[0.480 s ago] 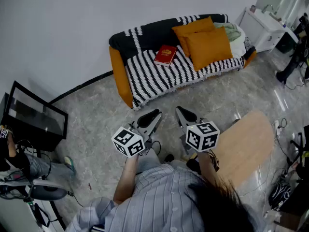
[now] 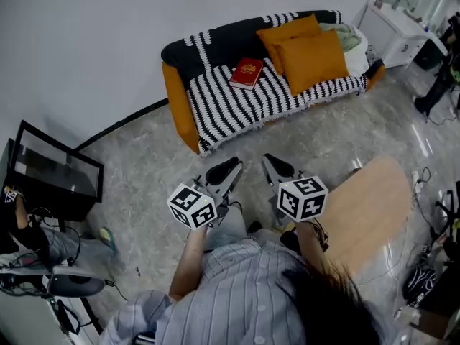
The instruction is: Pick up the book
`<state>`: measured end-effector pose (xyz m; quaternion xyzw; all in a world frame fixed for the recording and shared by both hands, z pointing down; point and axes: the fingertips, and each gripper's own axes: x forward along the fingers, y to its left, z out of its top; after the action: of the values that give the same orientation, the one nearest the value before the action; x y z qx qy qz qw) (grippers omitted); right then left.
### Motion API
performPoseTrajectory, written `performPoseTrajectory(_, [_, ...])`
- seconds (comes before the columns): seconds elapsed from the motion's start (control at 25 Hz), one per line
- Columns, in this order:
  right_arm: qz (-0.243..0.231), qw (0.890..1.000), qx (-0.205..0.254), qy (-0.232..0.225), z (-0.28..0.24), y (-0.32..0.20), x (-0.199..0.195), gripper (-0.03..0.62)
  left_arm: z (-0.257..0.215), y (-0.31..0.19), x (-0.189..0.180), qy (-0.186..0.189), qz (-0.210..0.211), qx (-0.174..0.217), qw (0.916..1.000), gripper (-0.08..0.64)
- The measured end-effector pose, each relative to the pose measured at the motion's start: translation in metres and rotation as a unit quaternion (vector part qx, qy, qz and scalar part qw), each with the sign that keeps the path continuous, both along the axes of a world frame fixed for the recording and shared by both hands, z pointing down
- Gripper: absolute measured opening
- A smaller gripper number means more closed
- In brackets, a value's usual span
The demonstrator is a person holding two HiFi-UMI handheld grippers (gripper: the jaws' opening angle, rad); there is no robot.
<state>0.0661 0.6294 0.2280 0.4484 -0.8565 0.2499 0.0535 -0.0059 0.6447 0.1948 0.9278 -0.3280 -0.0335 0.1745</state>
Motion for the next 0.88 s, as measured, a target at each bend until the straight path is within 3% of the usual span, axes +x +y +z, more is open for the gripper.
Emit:
performPoseTrajectory(0.44, [0.015,1.000,-0.016,-0.004,0.013,-0.022,0.006,0.021,0.012,-0.017,0.008,-0.010,0.025,-0.014,0.9995,0.071])
performPoseTrajectory(0.88, [0.048,0.998,-0.045,0.001,0.029,-0.120,0.008,0.021,0.029,-0.127,0.003,0.001,0.056,-0.035,0.9978,0.071])
